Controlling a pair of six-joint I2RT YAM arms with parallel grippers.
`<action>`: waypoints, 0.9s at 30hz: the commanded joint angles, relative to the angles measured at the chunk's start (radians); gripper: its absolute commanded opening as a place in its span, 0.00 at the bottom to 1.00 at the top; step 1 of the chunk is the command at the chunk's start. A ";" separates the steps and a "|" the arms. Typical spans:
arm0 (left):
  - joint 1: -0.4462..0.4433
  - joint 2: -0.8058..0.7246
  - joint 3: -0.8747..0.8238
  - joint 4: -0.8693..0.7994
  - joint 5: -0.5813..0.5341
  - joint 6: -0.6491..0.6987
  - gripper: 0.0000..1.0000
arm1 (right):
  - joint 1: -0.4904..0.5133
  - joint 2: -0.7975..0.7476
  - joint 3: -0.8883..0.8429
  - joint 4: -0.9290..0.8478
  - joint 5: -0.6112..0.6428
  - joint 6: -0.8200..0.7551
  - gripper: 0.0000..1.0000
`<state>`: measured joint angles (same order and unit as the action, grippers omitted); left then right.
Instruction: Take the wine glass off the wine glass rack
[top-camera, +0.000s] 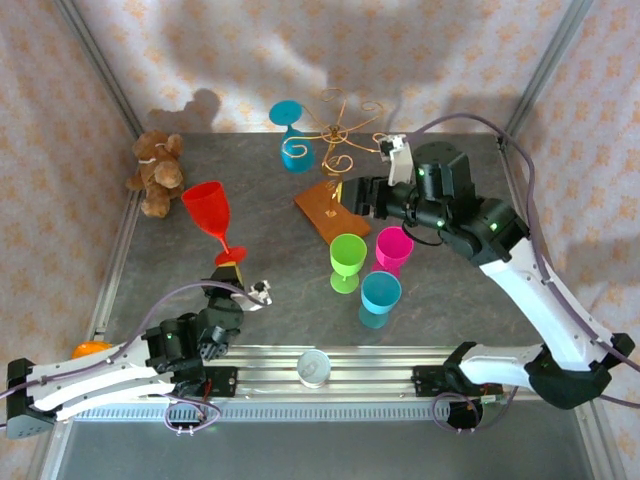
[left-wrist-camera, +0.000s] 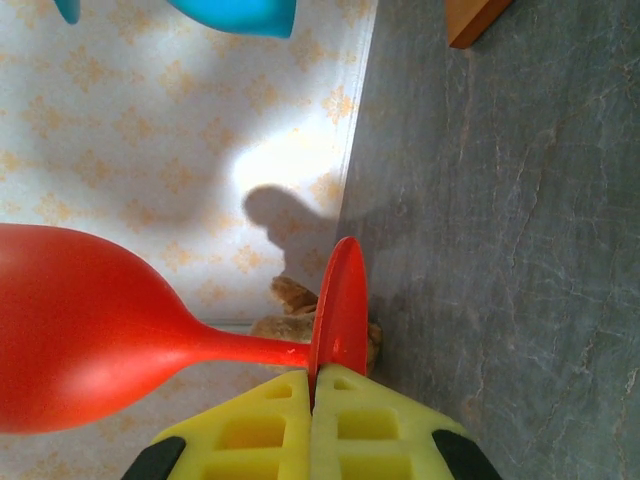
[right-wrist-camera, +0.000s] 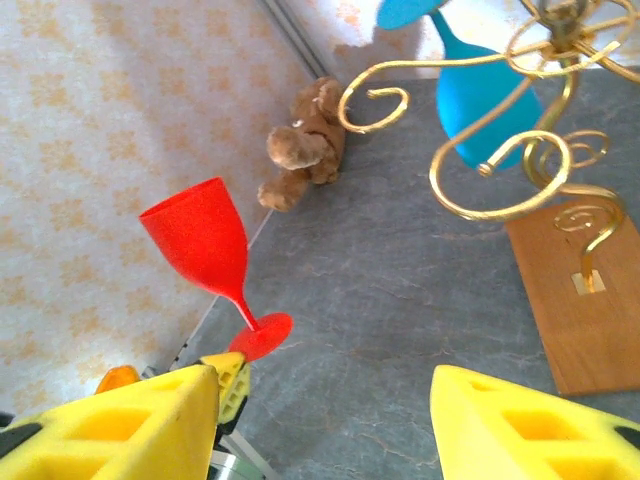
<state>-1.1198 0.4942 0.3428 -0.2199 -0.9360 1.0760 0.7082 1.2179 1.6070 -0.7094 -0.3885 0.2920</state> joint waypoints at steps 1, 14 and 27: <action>-0.012 -0.020 -0.030 0.034 -0.036 0.067 0.00 | 0.010 0.053 0.090 -0.067 -0.070 -0.058 0.58; -0.041 -0.068 -0.073 0.031 -0.034 0.145 0.00 | 0.144 0.464 0.672 -0.357 -0.179 -0.284 0.60; -0.065 -0.078 -0.087 0.022 -0.033 0.188 0.00 | 0.239 0.804 1.065 -0.440 -0.098 -0.405 0.66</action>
<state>-1.1748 0.4267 0.2642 -0.1932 -0.9497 1.2438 0.9401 2.0090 2.6225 -1.1393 -0.5159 -0.0643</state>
